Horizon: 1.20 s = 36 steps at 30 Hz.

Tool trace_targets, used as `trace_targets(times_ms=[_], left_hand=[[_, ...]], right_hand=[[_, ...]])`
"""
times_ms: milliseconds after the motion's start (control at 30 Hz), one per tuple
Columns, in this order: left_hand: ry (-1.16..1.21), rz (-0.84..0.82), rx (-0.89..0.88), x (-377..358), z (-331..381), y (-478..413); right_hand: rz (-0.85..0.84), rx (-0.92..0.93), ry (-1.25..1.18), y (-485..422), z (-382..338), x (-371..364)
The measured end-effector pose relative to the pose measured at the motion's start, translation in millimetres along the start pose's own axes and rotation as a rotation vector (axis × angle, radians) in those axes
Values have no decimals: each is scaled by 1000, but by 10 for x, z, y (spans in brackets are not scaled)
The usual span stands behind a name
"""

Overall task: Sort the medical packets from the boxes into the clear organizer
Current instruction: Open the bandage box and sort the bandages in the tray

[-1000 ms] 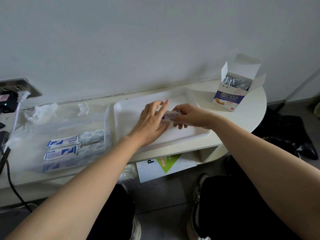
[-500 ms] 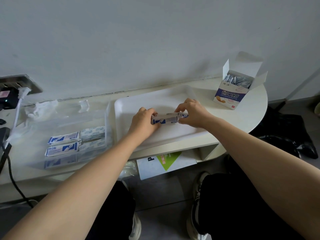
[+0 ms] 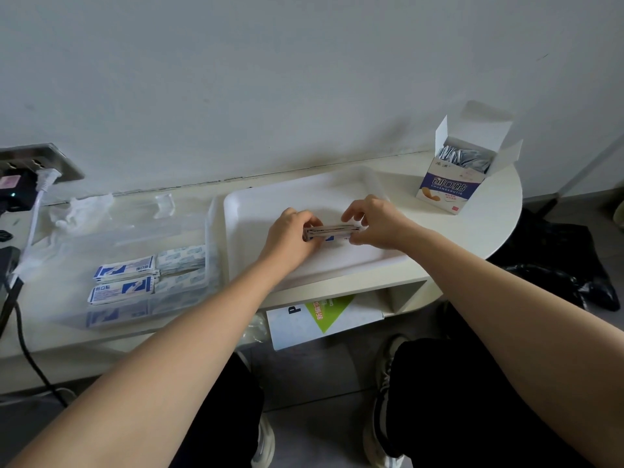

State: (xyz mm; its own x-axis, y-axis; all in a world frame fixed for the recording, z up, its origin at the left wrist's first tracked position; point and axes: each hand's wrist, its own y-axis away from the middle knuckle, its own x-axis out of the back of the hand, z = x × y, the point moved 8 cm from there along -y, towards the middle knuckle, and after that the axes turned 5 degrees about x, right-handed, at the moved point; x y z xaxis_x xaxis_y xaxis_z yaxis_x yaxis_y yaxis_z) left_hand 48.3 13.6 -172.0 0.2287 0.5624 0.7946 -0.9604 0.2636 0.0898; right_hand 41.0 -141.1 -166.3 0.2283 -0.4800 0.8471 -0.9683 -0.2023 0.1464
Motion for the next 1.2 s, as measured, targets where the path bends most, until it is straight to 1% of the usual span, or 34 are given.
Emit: trace_targets(times_ms=[100, 200, 333, 500, 600, 733, 867, 933, 1033, 1133, 1200], left_hand=[[2, -27, -14, -46, 51, 3], [-11, -28, -9, -49, 42, 2], [-14, -26, 14, -35, 15, 6], [48, 53, 56, 217, 80, 8], [12, 39, 91, 420, 134, 31], [-37, 87, 121, 996, 95, 139], [22, 62, 143, 1497, -159, 353], [45, 92, 182, 1716, -354, 474], [63, 130, 261, 1988, -689, 644], [79, 80, 325, 2162, -1050, 792], [113, 72, 349, 2271, -1274, 893]], right_hand=[[-32, 10, -20, -24, -48, -77], [2, 8, -65, -35, -44, -49], [7, -8, -114, -3, 3, -33], [137, -4, -225, 0, -86, 197], [167, 15, -276, 1, -217, 316], [195, 81, -496, -76, -641, 362], [230, 151, -768, -175, -1122, 288], [254, 160, -858, -233, -1367, 196], [245, 176, -843, -354, -1742, -7], [212, 260, -715, -461, -2153, -157], [190, 300, -691, -506, -2402, -257]])
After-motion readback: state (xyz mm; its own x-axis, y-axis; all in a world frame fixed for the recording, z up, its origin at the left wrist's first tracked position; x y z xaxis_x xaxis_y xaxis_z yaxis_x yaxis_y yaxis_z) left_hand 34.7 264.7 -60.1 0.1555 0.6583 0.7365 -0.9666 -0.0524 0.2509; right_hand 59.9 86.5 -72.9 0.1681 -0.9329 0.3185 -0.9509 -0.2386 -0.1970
